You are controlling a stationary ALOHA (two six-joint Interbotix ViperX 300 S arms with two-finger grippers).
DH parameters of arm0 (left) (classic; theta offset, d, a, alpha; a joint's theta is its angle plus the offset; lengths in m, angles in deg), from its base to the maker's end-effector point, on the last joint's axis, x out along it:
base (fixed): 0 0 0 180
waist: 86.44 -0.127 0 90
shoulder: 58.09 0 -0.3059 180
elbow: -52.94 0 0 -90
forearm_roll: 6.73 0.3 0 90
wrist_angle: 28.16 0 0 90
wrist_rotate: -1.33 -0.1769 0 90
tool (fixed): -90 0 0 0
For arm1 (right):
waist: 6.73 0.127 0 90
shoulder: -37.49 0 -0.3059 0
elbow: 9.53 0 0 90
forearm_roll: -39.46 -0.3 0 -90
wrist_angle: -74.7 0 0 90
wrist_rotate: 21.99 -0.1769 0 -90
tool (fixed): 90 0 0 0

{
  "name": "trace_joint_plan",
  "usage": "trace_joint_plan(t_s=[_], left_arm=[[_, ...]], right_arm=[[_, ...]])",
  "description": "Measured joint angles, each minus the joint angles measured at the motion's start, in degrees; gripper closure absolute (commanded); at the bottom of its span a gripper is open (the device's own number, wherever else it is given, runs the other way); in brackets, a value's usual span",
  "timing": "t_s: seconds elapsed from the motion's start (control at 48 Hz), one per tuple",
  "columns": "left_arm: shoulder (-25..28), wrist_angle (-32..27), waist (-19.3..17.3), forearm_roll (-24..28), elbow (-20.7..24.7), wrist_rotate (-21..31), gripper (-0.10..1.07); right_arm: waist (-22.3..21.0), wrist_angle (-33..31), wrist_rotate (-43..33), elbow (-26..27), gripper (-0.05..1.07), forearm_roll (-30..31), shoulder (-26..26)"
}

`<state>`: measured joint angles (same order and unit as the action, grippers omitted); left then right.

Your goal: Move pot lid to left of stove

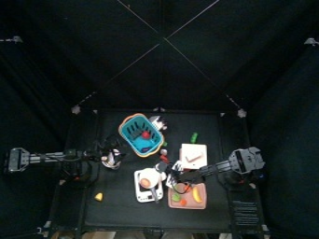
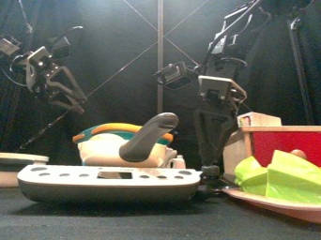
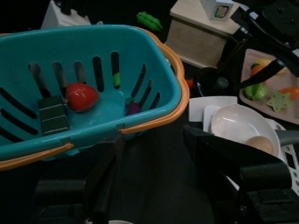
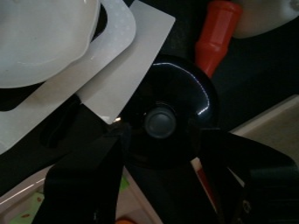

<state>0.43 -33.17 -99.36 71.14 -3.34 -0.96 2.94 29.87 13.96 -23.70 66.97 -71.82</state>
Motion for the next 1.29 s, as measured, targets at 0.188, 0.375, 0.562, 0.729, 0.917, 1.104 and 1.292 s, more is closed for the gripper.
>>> trace_joint_plan(t_s=[0.188, 0.375, 0.562, 0.729, 0.917, 1.104, 1.292], left_arm=[[0.0, 0.0, 0.0, -0.1, -0.1, 0.0, 0.07], [0.0, -0.1, 0.0, -0.1, -0.3, 0.0, 0.07], [0.0, -0.1, -0.1, -0.1, -0.3, 0.0, 0.07], [-0.1, -0.1, -0.1, -0.1, -0.4, 0.0, 0.07], [-0.1, -0.1, -0.2, -0.1, -0.5, 0.0, 0.07], [-0.1, -0.1, -0.1, -0.1, -0.5, 0.0, 0.07], [-0.1, -0.2, -0.1, -0.1, -0.5, 0.0, 0.07]], right_arm=[[-0.1, 0.1, 0.0, 0.0, 0.15, 0.6, -0.9], [-0.1, 0.4, 0.1, 0.0, 0.21, 0.6, -1.7], [-0.2, 1.1, -0.1, 0.1, 0.29, 0.6, -2.2], [-0.2, 1.1, -0.1, 0.0, 0.33, 0.6, -2.3], [-0.2, 0.1, -0.1, 0.2, 0.33, 0.7, -2.3], [-0.1, -3.7, -0.1, 1.4, 0.33, 0.6, -1.2], [-0.1, -7.3, -0.1, 2.7, 0.33, 1.2, -0.6]])
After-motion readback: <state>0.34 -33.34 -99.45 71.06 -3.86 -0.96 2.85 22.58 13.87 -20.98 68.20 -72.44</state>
